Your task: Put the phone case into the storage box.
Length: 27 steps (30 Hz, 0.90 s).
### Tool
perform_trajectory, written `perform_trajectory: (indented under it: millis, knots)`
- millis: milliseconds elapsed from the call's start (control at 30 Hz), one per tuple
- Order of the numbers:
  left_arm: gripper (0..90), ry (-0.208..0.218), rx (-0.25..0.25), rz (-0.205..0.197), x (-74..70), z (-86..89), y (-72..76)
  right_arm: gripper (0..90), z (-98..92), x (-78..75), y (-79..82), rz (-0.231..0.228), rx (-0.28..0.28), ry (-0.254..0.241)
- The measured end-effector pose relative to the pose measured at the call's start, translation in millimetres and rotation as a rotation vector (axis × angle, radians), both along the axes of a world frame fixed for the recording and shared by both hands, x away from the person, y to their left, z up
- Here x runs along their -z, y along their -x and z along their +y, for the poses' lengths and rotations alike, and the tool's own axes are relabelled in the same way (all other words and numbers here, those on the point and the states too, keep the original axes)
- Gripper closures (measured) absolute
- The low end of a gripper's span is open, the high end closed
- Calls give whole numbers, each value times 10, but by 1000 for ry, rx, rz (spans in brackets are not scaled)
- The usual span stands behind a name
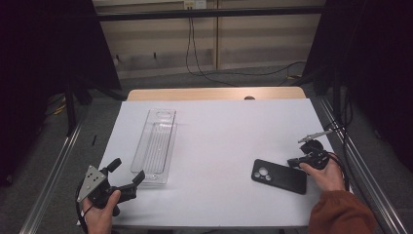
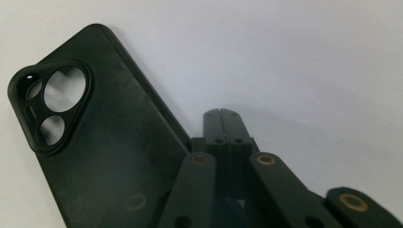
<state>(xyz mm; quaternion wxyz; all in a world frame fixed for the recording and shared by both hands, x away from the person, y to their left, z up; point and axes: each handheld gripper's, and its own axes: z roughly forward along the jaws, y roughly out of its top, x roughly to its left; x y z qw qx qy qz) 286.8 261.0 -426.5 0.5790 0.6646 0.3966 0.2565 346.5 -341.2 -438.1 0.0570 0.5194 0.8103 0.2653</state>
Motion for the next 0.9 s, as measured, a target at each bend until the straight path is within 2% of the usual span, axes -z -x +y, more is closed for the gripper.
perform_trajectory:
  millis: [433, 900]
  knots:
    - [27, 0, 0, -1, -2, -3, 1, 900, 2, 16, 166, -31, -1, -18]
    - [27, 2, 2, -2, -2, -4, -3, 900, 43, 19, 309, -44, -6, -29]
